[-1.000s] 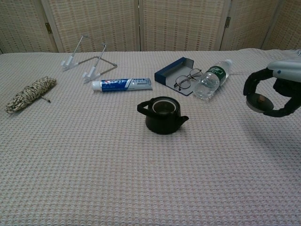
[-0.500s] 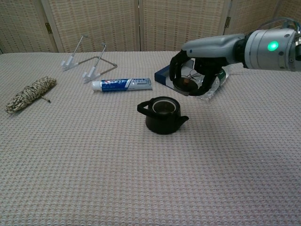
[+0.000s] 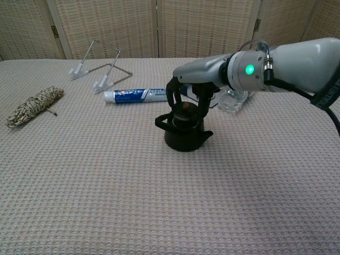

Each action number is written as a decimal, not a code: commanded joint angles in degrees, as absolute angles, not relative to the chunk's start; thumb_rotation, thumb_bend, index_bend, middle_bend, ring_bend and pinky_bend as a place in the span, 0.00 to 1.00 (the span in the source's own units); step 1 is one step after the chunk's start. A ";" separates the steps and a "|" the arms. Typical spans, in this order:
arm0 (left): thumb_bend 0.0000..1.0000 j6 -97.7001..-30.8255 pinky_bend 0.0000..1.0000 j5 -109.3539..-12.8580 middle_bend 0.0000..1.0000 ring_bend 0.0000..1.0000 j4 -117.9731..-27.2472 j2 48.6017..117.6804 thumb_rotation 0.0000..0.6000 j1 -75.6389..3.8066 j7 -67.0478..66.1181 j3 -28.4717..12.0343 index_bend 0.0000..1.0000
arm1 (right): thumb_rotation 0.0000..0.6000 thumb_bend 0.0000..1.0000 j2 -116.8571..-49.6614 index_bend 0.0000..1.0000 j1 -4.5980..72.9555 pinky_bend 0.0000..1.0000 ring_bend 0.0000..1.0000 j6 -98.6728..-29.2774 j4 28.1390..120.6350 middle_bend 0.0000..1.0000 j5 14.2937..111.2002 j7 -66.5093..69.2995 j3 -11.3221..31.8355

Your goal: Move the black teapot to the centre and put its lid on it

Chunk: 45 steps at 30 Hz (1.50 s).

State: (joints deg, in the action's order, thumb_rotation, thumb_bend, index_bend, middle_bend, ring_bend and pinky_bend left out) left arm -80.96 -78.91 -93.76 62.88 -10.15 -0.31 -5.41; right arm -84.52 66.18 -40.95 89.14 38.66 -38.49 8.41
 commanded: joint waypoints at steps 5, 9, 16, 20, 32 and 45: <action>0.20 -80.97 0.00 -78.99 0.02 0.01 -93.55 63.05 1.00 -10.06 -0.24 -5.52 0.05 | 1.00 0.33 -85.19 0.35 67.66 0.82 0.83 -42.56 88.99 0.27 37.43 -39.33 6.56; 0.20 -81.01 0.00 -79.12 0.02 0.01 -93.59 63.03 1.00 -10.00 -0.27 -5.54 0.05 | 1.00 0.33 -84.70 0.26 67.68 0.82 0.82 -43.19 89.93 0.23 37.92 -38.50 6.13; 0.20 -80.98 0.00 -79.19 0.02 0.01 -93.78 63.03 1.00 -9.98 -0.52 -5.64 0.05 | 1.00 0.33 -83.06 0.19 67.15 0.82 0.82 -44.13 91.91 0.19 39.55 -36.78 5.39; 0.20 -81.00 0.00 -79.19 0.02 0.01 -93.88 62.99 1.00 -9.95 -0.57 -5.73 0.05 | 1.00 0.33 -80.99 0.19 65.89 0.82 0.81 -45.16 95.14 0.20 42.62 -34.96 5.03; 0.20 -81.52 0.00 -78.52 0.02 0.01 -93.90 62.97 1.00 -9.74 -0.39 -6.46 0.05 | 1.00 0.33 -69.73 0.20 54.08 0.76 0.70 -60.30 107.69 0.28 57.79 -32.08 0.04; 0.20 -82.06 0.00 -75.97 0.02 0.02 -93.37 64.87 1.00 -8.74 -1.07 -6.89 0.05 | 1.00 0.33 -64.38 0.00 27.10 0.25 0.12 -87.63 105.86 0.03 71.29 -19.54 -9.50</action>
